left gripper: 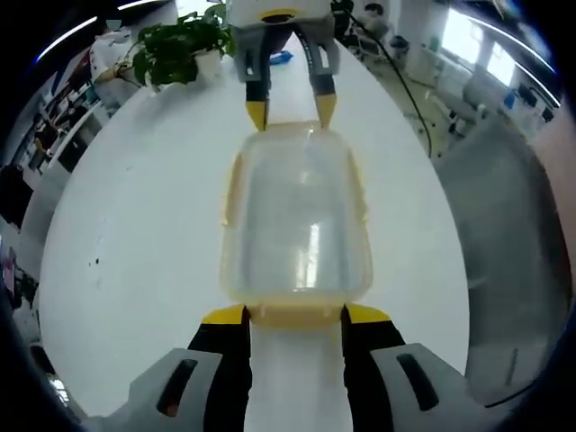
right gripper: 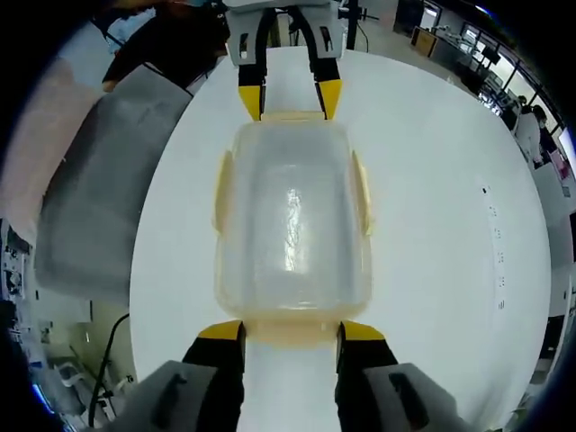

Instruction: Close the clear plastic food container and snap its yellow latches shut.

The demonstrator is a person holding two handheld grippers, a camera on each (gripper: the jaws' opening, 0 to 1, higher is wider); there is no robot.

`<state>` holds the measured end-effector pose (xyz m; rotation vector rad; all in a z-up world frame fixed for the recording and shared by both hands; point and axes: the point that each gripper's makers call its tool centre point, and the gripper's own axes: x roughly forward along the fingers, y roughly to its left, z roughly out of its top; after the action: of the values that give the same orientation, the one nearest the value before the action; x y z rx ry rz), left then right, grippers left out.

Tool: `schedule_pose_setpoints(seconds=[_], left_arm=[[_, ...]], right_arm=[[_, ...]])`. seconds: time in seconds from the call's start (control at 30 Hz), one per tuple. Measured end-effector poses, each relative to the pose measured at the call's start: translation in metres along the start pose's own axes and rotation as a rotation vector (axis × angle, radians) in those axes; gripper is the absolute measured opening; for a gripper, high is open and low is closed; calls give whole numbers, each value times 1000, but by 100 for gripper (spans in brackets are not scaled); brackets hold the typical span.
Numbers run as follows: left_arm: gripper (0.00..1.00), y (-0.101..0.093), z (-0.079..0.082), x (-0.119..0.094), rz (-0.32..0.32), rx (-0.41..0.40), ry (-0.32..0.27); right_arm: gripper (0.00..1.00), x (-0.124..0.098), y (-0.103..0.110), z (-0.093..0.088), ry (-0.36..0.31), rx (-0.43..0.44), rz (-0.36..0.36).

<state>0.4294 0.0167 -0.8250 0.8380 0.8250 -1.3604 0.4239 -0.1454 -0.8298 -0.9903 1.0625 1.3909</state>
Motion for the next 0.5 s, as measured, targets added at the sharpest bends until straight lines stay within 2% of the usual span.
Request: schedule_pose_setpoints(seconds=[0.5], left_arm=[[37, 0, -1, 2, -4, -2, -10]], right_arm=[[37, 3, -1, -1, -3, 4, -5]])
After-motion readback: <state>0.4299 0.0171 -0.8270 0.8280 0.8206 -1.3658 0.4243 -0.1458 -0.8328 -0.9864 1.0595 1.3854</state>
